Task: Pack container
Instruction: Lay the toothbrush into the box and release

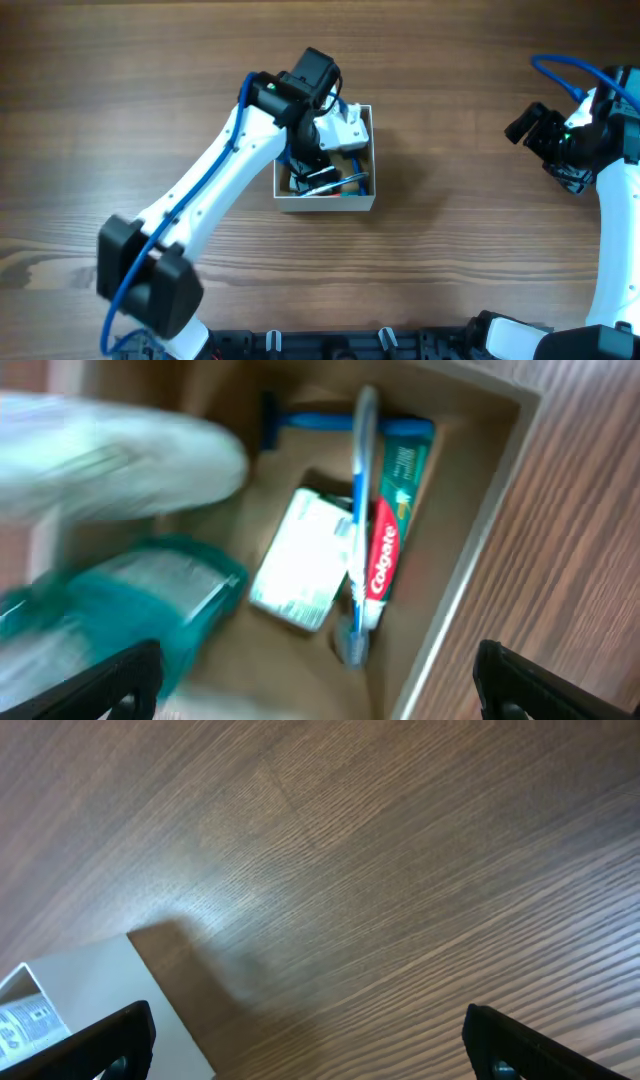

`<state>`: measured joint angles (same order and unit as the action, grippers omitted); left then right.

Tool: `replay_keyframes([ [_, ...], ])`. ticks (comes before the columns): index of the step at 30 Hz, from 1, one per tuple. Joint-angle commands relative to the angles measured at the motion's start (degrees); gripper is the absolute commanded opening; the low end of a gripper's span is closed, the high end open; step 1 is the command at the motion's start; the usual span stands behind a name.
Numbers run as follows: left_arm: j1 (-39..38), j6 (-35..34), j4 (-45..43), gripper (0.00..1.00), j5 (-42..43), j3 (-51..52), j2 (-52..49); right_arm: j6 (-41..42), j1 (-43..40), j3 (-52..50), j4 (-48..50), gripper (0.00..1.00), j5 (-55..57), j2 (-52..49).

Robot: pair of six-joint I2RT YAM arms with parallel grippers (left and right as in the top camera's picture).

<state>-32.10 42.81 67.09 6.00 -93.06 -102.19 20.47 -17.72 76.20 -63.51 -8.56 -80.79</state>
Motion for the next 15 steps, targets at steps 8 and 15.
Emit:
replay_keyframes([
  [8,14.86,-29.77,-5.11,1.00,-8.24,-0.28,19.02,-7.17,12.63,-0.48,8.37,1.00,4.52,-0.61],
  [15,27.56,-37.53,-6.03,1.00,-6.95,-0.28,17.49,-13.42,23.02,-0.48,21.66,1.00,7.30,-0.63],
])
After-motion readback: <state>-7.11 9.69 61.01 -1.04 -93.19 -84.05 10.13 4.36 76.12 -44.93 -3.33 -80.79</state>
